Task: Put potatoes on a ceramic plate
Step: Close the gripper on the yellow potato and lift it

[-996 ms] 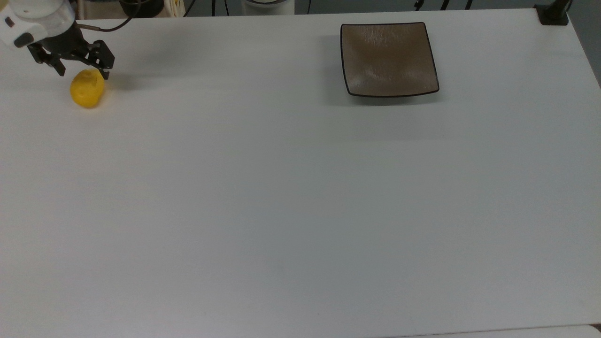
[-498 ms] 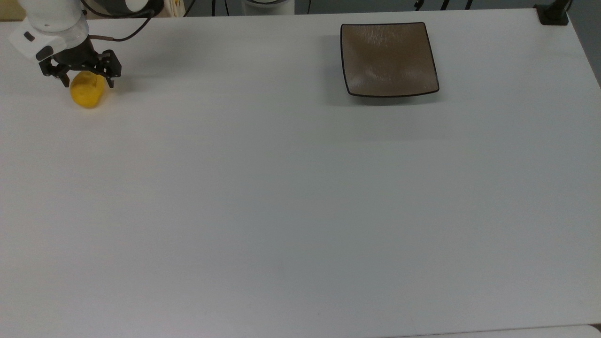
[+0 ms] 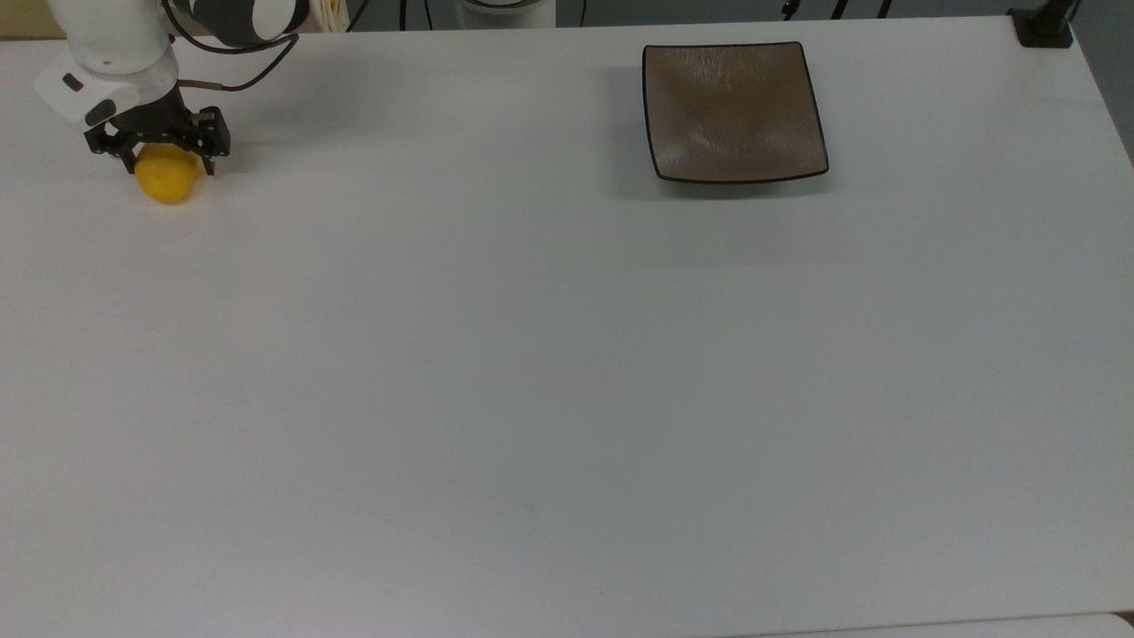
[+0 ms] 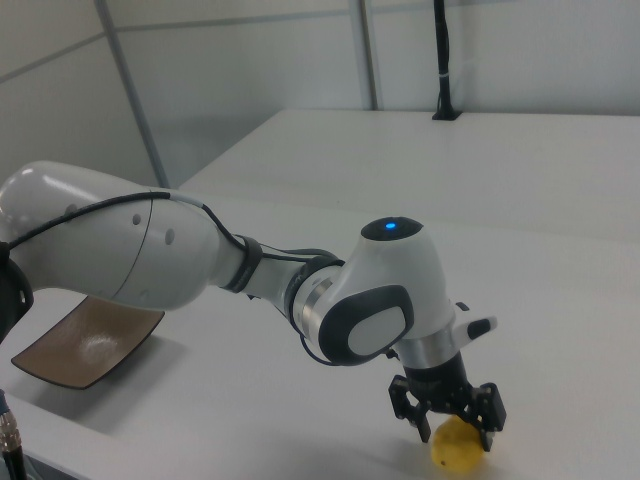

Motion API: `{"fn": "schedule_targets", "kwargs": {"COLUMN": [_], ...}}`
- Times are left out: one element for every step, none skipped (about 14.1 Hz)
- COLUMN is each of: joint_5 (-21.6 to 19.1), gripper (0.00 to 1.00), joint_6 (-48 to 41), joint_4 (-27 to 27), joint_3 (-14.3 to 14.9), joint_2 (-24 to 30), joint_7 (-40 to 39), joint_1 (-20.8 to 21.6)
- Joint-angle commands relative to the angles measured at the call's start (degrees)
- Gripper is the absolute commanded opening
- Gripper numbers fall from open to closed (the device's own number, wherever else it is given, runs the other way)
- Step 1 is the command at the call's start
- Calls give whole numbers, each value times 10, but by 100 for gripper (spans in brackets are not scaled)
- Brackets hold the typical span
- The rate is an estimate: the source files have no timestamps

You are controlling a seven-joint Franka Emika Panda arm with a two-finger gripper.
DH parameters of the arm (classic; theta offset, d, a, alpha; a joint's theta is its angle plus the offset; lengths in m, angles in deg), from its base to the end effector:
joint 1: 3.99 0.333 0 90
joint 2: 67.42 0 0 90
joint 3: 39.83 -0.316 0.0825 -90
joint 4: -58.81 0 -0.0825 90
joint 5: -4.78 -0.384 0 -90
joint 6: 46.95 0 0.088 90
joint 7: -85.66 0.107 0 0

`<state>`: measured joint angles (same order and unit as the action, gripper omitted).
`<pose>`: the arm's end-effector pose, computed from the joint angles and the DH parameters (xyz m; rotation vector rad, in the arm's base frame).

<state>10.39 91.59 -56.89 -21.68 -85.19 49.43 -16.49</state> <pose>0.5262 -0.3044 0.3146 2.9373 0.2750 -0.0085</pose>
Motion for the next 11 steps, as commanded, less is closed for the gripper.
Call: {"fn": "schedule_targets", "kwargs": {"joint_5": [13,14,14,14,14,13,13,13,13,13,13], "gripper": [40,28,20,20,20,20,20,20,20,20,20], "joint_6": [11,6,-11,-33,-73,-105,-146,-184,-213,-236,-253], "joint_4": [-17,-17,-15,-13,-6,7,21,37,47,53,55], "joint_3": [2,2,1,2,1,1,0,0,0,0,0], "joint_2": [11,14,24,35,58,75,88,104,122,141,162], "joint_7": [-11,-11,-10,-9,-8,-7,-6,-5,-5,-4,4], "joint_1": [2,2,4,7,14,22,32,43,52,63,74]}}
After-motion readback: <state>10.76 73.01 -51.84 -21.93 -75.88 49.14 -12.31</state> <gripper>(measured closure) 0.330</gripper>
